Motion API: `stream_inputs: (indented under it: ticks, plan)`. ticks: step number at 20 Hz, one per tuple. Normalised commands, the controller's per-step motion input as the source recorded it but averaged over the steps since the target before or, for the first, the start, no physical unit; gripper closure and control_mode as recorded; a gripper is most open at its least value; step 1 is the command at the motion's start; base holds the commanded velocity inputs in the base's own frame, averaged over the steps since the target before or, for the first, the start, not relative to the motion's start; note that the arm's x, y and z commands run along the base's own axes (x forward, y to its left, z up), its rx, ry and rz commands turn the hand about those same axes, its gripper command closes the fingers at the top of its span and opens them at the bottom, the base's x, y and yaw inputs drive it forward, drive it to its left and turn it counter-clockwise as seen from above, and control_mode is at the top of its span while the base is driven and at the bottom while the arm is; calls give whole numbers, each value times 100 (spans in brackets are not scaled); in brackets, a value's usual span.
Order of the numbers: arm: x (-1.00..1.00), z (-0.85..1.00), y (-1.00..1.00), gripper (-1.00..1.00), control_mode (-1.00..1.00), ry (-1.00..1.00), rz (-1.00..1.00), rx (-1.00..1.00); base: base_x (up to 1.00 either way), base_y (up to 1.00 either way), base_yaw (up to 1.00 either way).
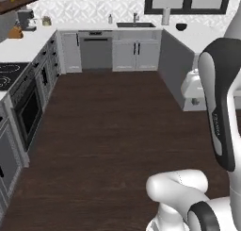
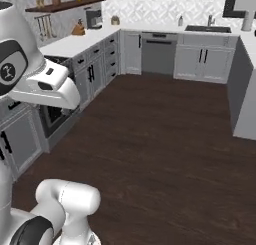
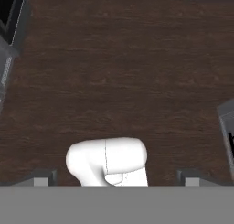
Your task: Gather all objects into one cabinet and sort the glasses and bowls to opposite sides.
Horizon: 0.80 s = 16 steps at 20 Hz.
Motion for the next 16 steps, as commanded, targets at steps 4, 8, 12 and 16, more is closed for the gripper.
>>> stream_inputs:
  ticks: [4, 8, 12, 16]
  plan:
    - [0, 0, 0, -100, 100, 0, 0, 0, 0, -2, -52]
    - [0, 0, 0, -100, 100, 0, 0, 0, 0, 0, -50]
    - [0, 0, 0, -100, 100, 0, 0, 0, 0, 0, -53]
    - [0, 0, 0, -100, 100, 0, 0, 0, 0, 0, -56]
